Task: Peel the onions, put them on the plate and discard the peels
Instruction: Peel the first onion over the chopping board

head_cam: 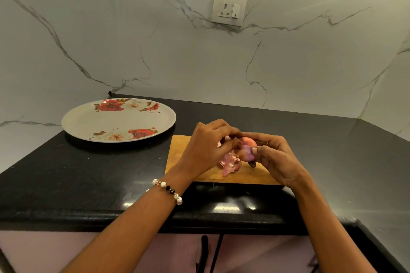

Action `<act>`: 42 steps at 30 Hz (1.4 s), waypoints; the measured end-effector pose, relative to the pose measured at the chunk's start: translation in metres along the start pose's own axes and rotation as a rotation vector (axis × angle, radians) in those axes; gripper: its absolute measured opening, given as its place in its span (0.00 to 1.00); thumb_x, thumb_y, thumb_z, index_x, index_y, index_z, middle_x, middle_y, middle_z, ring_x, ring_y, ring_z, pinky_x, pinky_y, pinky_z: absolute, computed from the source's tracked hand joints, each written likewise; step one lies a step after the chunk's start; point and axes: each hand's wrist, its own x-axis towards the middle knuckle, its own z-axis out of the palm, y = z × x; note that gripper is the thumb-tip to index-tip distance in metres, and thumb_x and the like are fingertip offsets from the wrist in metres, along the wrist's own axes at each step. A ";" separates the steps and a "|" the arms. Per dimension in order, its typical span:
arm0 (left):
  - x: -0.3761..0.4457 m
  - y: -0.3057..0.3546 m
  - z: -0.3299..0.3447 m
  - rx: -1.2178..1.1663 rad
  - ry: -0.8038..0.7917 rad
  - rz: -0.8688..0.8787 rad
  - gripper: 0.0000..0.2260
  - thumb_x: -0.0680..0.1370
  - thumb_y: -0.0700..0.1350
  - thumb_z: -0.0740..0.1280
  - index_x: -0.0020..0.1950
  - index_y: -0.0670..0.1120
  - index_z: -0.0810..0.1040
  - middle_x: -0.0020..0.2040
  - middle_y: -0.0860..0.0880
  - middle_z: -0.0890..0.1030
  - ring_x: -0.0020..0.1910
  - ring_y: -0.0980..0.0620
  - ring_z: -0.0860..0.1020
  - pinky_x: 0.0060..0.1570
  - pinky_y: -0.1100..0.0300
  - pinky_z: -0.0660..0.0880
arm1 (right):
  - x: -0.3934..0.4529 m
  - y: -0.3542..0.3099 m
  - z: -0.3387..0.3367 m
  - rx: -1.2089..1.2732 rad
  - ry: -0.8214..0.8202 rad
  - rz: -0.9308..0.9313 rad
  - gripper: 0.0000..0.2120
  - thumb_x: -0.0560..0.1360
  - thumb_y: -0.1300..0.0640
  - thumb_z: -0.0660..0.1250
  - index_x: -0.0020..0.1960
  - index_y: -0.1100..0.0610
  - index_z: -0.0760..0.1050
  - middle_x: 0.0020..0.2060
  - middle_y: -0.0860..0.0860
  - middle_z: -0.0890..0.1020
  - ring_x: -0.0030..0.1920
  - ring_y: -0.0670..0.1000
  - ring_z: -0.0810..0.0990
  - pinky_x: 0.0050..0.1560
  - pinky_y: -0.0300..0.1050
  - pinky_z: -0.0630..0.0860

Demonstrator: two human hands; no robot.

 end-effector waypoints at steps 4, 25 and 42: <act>0.000 -0.001 -0.001 0.003 -0.004 0.040 0.07 0.74 0.45 0.70 0.48 0.44 0.84 0.43 0.49 0.84 0.41 0.58 0.79 0.46 0.76 0.64 | 0.000 0.000 0.000 -0.046 -0.023 0.015 0.16 0.68 0.57 0.73 0.55 0.51 0.85 0.54 0.59 0.84 0.53 0.60 0.84 0.48 0.48 0.83; -0.003 -0.005 0.004 0.098 0.065 0.008 0.12 0.78 0.45 0.60 0.52 0.47 0.83 0.44 0.51 0.84 0.44 0.52 0.81 0.45 0.54 0.66 | 0.004 0.007 -0.008 -0.077 0.034 -0.066 0.20 0.66 0.58 0.71 0.57 0.54 0.84 0.55 0.63 0.83 0.56 0.72 0.79 0.58 0.74 0.71; -0.001 -0.008 0.006 -0.043 0.045 -0.038 0.13 0.74 0.54 0.65 0.48 0.48 0.85 0.40 0.54 0.84 0.40 0.58 0.78 0.44 0.45 0.73 | 0.004 0.008 -0.009 -0.148 0.040 -0.033 0.23 0.65 0.56 0.72 0.60 0.59 0.81 0.56 0.61 0.83 0.57 0.65 0.82 0.60 0.75 0.72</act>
